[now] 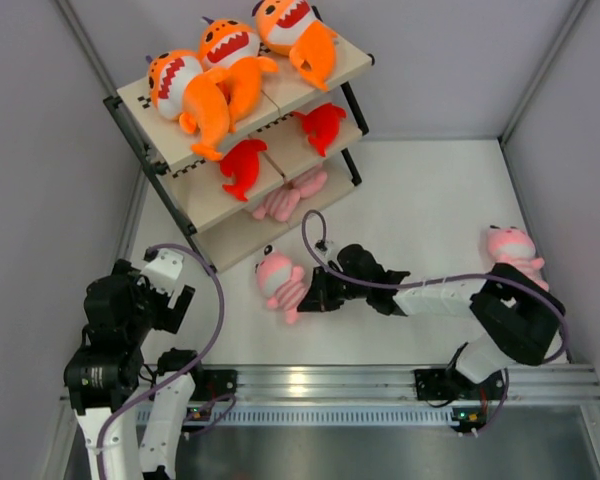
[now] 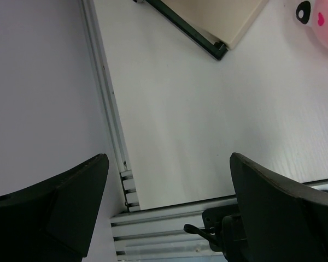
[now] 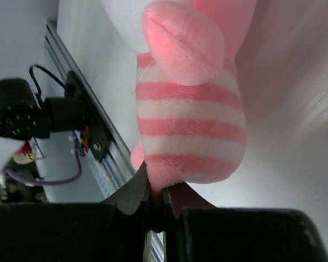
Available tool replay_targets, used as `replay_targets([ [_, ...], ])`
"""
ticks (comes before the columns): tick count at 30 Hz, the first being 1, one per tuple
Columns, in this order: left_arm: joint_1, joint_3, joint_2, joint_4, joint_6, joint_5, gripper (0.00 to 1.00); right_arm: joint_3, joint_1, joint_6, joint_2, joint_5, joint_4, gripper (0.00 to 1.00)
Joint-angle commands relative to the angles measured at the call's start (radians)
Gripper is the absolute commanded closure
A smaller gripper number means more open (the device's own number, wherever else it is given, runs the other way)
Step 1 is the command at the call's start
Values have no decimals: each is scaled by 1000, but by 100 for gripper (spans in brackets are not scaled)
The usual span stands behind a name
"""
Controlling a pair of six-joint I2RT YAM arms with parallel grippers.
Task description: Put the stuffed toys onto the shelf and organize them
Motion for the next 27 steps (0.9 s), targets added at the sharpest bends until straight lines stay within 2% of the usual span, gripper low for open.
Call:
replay_targets([
  [1, 1, 1, 13, 61, -19, -27, 1, 39, -47, 265, 105, -85, 333, 100],
  [2, 1, 2, 11, 61, -17, -31, 2, 60, -47, 287, 163, -101, 404, 100],
  [6, 1, -1, 0, 59, 1, -60, 1, 230, -12, 237, 254, -139, 338, 100],
  [13, 1, -16, -12, 61, 16, -54, 1, 306, 2, 238, 291, -161, 407, 100],
  [17, 0, -18, -6, 61, 13, -37, 2, 392, 1, 291, 366, -207, 464, 100],
  [27, 1, -18, -9, 59, 18, -39, 1, 424, 5, 348, 418, -210, 562, 100],
])
